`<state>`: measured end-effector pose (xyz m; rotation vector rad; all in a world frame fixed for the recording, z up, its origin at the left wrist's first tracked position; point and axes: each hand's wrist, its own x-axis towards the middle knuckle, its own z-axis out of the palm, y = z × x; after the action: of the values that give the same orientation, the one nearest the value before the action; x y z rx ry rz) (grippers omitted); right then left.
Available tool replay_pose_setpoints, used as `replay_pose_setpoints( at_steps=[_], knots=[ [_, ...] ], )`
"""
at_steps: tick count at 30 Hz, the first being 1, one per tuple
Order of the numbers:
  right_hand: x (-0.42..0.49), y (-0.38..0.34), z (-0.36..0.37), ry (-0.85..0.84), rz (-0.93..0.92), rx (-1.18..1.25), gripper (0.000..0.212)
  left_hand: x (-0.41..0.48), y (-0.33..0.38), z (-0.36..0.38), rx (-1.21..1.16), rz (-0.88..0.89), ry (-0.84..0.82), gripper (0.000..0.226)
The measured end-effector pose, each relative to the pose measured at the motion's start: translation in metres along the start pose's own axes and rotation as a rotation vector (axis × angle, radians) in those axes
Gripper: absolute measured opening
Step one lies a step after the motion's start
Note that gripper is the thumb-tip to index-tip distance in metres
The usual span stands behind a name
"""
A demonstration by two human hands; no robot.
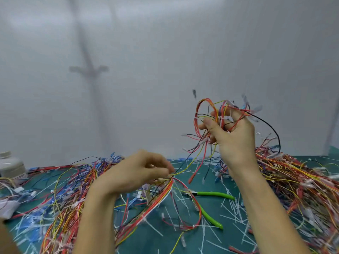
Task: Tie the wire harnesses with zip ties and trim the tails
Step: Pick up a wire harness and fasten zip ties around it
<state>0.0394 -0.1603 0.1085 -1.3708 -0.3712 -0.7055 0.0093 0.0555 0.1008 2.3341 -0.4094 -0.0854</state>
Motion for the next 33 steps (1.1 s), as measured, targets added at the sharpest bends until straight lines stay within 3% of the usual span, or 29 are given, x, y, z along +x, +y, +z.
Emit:
replay_pose_setpoints(
  at_steps=[3, 5, 9, 13, 18, 20, 22, 25, 28, 33],
  knots=[
    [0.003, -0.001, -0.005, 0.038, -0.033, 0.013, 0.015, 0.005, -0.011, 0.001, 0.157, -0.039, -0.027, 0.017],
    [0.003, -0.002, -0.007, 0.051, -0.054, 0.021, 0.015, 0.006, -0.015, 0.003, 0.114, -0.031, -0.085, 0.011],
    [0.001, -0.006, -0.005, 0.008, -0.039, 0.056, 0.011, 0.013, -0.015, 0.008, 0.117, -0.007, -0.027, 0.02],
    [-0.004, -0.008, 0.003, -0.132, 0.041, 0.086, 0.011, 0.022, -0.012, 0.018, 0.118, 0.034, 0.107, 0.024],
    [-0.012, -0.005, 0.013, -0.381, 0.153, 0.08, 0.02, 0.029, -0.009, 0.023, -0.139, 0.019, 0.358, 0.022],
    [-0.013, -0.004, 0.015, -0.388, 0.144, 0.082, 0.021, 0.027, -0.008, 0.023, -0.205, -0.004, 0.413, 0.023],
    [-0.012, -0.004, 0.014, -0.303, 0.117, 0.11, 0.022, 0.022, -0.011, 0.016, -0.148, 0.001, 0.364, 0.029],
    [-0.006, -0.004, 0.009, -0.14, 0.064, 0.185, 0.022, 0.007, -0.017, 0.0, -0.102, 0.069, 0.11, 0.049],
    [-0.003, -0.004, 0.005, -0.043, 0.02, 0.249, 0.022, -0.001, -0.013, -0.003, -0.173, 0.105, -0.122, 0.04],
    [-0.001, -0.001, 0.003, 0.043, 0.012, 0.279, 0.023, 0.004, -0.01, 0.005, -0.148, 0.09, -0.186, 0.042]
  ],
)
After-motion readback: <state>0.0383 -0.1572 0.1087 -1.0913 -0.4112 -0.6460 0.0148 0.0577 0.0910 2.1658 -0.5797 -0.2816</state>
